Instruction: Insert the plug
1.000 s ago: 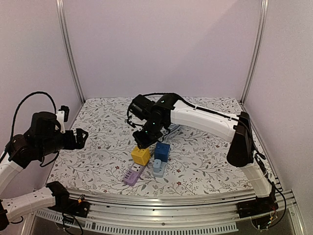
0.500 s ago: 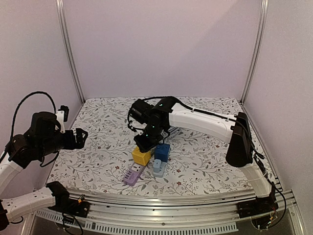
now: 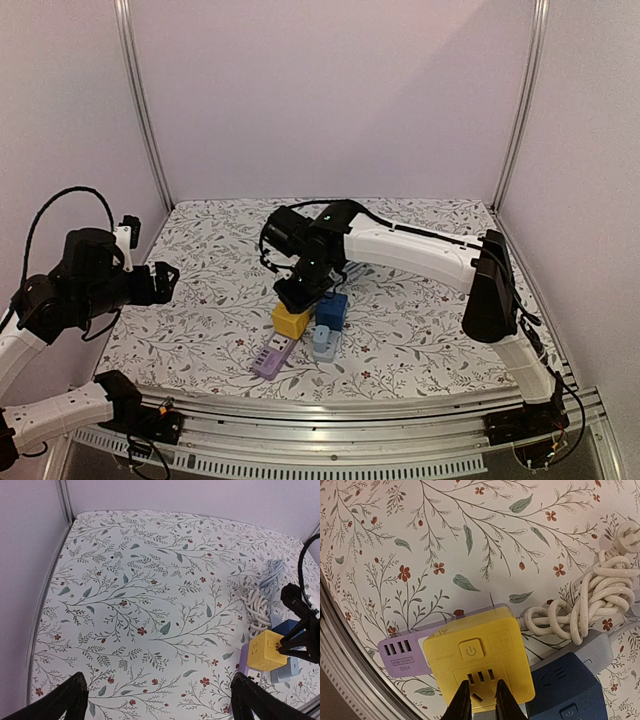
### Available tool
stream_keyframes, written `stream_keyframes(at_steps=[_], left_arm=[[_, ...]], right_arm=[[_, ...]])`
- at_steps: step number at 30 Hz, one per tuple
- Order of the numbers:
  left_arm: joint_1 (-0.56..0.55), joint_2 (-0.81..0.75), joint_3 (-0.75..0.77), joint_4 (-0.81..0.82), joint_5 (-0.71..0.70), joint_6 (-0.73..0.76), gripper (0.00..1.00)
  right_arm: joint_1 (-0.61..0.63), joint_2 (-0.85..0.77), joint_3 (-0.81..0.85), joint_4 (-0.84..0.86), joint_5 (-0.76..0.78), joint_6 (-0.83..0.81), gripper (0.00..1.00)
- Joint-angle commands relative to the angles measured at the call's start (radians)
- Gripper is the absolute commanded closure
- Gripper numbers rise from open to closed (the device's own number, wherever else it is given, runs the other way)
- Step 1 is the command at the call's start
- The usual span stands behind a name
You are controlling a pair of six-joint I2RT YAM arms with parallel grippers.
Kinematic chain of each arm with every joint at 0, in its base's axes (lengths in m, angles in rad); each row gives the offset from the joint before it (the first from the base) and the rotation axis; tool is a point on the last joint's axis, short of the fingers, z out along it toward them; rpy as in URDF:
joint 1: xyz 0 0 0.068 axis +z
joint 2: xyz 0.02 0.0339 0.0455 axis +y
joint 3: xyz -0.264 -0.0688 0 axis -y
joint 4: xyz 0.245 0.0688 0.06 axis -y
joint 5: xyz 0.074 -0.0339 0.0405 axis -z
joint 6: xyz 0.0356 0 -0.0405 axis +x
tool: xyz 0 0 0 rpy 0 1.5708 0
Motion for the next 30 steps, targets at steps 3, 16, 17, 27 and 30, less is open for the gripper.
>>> stream_keyframes(at_steps=[3,16,17,27,30], left_arm=[[0.0,-0.006,-0.011,0.01,-0.004,0.011,0.0],[0.0,-0.001,-0.012,0.009,0.0,0.011,0.0],[0.0,-0.001,-0.012,0.009,0.0,0.011,0.0],[0.0,0.006,-0.012,0.013,0.003,0.012,0.0],[0.0,0.006,-0.012,0.013,0.003,0.013,0.0]], right_arm=[[0.029,0.085,-0.058,-0.066,-0.007,0.005,0.83],[0.051,0.141,-0.059,-0.108,0.009,-0.013,0.84],[0.054,0.146,-0.059,-0.115,0.012,-0.016,0.84],[0.094,0.227,-0.075,-0.239,0.135,-0.052,0.87],[0.097,0.22,-0.119,-0.231,0.133,-0.054,0.87]])
